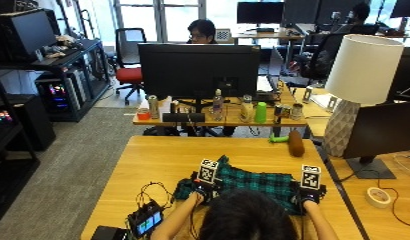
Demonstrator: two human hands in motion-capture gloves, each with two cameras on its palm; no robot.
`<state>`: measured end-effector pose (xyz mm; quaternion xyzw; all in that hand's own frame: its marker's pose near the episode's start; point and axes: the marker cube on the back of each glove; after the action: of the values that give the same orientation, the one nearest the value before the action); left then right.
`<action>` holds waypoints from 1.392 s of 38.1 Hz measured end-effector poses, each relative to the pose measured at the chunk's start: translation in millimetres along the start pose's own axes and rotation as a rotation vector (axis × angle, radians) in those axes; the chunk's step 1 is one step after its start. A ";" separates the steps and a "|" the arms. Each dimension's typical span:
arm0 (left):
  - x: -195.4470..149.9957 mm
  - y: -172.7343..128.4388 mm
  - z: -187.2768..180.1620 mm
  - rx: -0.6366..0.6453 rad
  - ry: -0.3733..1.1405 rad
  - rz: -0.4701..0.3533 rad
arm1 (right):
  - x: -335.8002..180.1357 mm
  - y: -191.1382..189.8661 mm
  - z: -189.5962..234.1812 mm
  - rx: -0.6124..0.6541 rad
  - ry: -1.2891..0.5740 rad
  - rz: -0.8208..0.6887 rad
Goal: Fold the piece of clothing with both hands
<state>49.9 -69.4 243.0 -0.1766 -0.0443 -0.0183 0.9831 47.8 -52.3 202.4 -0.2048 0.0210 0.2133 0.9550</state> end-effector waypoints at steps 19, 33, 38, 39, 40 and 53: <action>-0.9 -8.1 0.1 0.170 0.053 0.032 | -30.4 -9.6 -10.5 0.254 -0.022 -0.115; 6.6 13.4 -8.5 -0.139 0.133 0.081 | -21.0 -5.3 -32.9 0.058 0.023 -0.142; 11.8 14.3 -18.3 -0.080 0.225 0.140 | -17.8 -23.1 -60.5 0.121 -0.082 -0.148; 11.1 14.8 -20.2 -0.076 0.235 0.134 | -18.1 -40.4 -65.3 0.140 -0.115 -0.164; 10.2 15.8 -22.1 -0.079 0.243 0.126 | -18.6 -60.1 -70.1 0.158 -0.149 -0.181; -71.7 32.8 -134.7 0.251 0.179 0.000 | -157.8 2.4 -196.2 0.358 -0.218 -0.352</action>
<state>-8.9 -84.1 99.3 -0.0502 0.0414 -0.0282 0.9975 -87.2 -191.8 42.0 -0.0089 -0.0805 0.0579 0.9950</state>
